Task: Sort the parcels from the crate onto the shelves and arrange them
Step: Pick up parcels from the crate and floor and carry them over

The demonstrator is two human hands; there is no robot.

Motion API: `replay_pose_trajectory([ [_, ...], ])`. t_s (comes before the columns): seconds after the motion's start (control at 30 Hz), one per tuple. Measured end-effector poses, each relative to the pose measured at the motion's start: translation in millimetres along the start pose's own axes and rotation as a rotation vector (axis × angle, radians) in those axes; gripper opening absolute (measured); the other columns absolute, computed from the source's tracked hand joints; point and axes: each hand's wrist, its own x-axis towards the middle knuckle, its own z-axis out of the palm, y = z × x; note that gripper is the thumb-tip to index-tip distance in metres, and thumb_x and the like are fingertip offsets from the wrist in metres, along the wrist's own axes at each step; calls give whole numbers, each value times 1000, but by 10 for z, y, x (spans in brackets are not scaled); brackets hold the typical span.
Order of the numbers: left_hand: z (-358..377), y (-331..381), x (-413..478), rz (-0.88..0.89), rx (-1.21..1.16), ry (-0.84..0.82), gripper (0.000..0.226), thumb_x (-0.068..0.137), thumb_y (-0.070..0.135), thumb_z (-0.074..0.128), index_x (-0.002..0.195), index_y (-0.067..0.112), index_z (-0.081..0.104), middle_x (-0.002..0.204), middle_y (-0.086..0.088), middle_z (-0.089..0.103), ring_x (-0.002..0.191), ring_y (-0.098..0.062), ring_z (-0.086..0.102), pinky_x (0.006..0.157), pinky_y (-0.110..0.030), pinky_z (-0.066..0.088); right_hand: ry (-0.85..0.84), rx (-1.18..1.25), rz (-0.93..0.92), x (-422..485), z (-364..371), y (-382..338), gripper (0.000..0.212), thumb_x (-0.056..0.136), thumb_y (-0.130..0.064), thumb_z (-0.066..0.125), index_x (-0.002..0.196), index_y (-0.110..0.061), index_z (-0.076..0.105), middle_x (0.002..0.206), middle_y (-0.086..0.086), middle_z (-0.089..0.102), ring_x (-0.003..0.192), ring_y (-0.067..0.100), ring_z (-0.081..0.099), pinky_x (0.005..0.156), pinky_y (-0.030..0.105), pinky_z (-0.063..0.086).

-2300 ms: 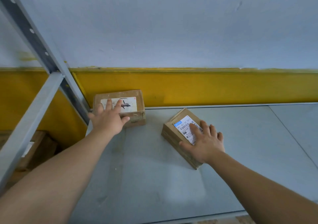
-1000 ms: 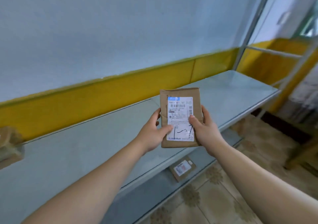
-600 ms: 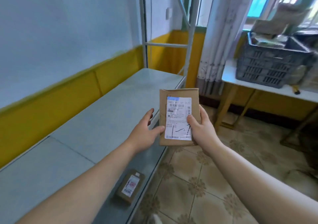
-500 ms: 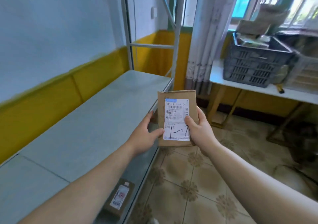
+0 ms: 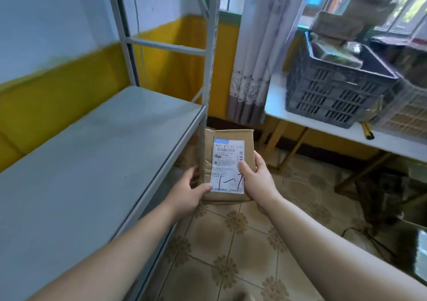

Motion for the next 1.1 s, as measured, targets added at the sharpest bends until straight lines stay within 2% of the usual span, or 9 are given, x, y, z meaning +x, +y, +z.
replay_pose_trajectory([
  [0.27, 482, -655, 605, -329, -310, 288, 59, 86, 43, 66, 137, 30, 40, 132, 9, 54, 112, -9, 54, 94, -24, 38, -350, -248, 80, 1253, 221, 475, 50, 98, -38, 57, 142, -44, 35, 119, -7, 69, 93, 13, 73, 87, 44, 59],
  [0.43, 882, -1208, 686, -534, -443, 439, 53, 80, 52, 68, 125, 37, 45, 123, 11, 61, 111, -13, 58, 103, -38, 45, -565, -386, 114, 1667, 357, 988, 59, 99, -36, 57, 151, -35, 31, 118, -9, 67, 94, 10, 70, 86, 37, 58],
  [0.5, 990, -1387, 629, -578, -451, 483, 45, 88, 44, 64, 128, 33, 46, 125, 10, 60, 110, -14, 57, 95, -33, 44, -627, -395, 143, 1705, 438, 1220, 60, 100, -33, 56, 153, -32, 29, 108, -13, 66, 84, 2, 67, 72, 23, 56],
  [0.6, 1054, -1741, 510, -648, -439, 547, 61, 88, 45, 64, 141, 27, 42, 132, 4, 58, 113, -15, 55, 92, -32, 44, -733, -397, 171, 1701, 658, 1597, 57, 101, -26, 55, 153, -27, 30, 106, -13, 64, 76, -7, 60, 54, 9, 46],
  [0.73, 1023, -2412, 336, -733, -352, 640, 91, 65, 70, 65, 143, 30, 41, 135, 4, 57, 118, -18, 56, 103, -39, 46, -822, -395, 176, 1676, 1131, 2222, 54, 100, -21, 55, 150, -24, 35, 121, -4, 64, 78, -6, 58, 57, 9, 45],
  [0.83, 980, -2990, 251, -743, -345, 684, 80, 77, 62, 65, 146, 33, 36, 135, 5, 56, 110, -17, 61, 95, -41, 52, -901, -399, 142, 1625, 1553, 2771, 51, 101, -19, 55, 149, -22, 37, 120, -5, 64, 76, -5, 58, 55, 8, 47],
  [0.9, 945, -3405, 250, -743, -325, 707, 76, 82, 58, 63, 148, 32, 34, 137, 4, 55, 114, -17, 59, 101, -43, 47, -946, -390, 102, 1592, 1842, 3129, 49, 100, -17, 55, 147, -21, 40, 115, -7, 63, 76, -3, 59, 53, 6, 46],
  [1.03, 799, -4273, 373, -721, -228, 709, 72, 89, 53, 59, 150, 27, 31, 145, 4, 46, 127, -19, 47, 108, -36, 37, -1039, -397, 42, 1733, 2450, 3879, 42, 100, -21, 56, 140, -27, 46, 121, -5, 67, 87, 5, 66, 68, 18, 53],
  [1.1, 678, -4705, 508, -724, -138, 723, 70, 92, 49, 58, 150, 21, 32, 150, 1, 41, 132, -20, 44, 100, -28, 34, -1052, -388, 21, 1885, 2762, 4222, 37, 101, -20, 55, 137, -25, 46, 118, -3, 68, 85, 8, 67, 67, 19, 56],
])
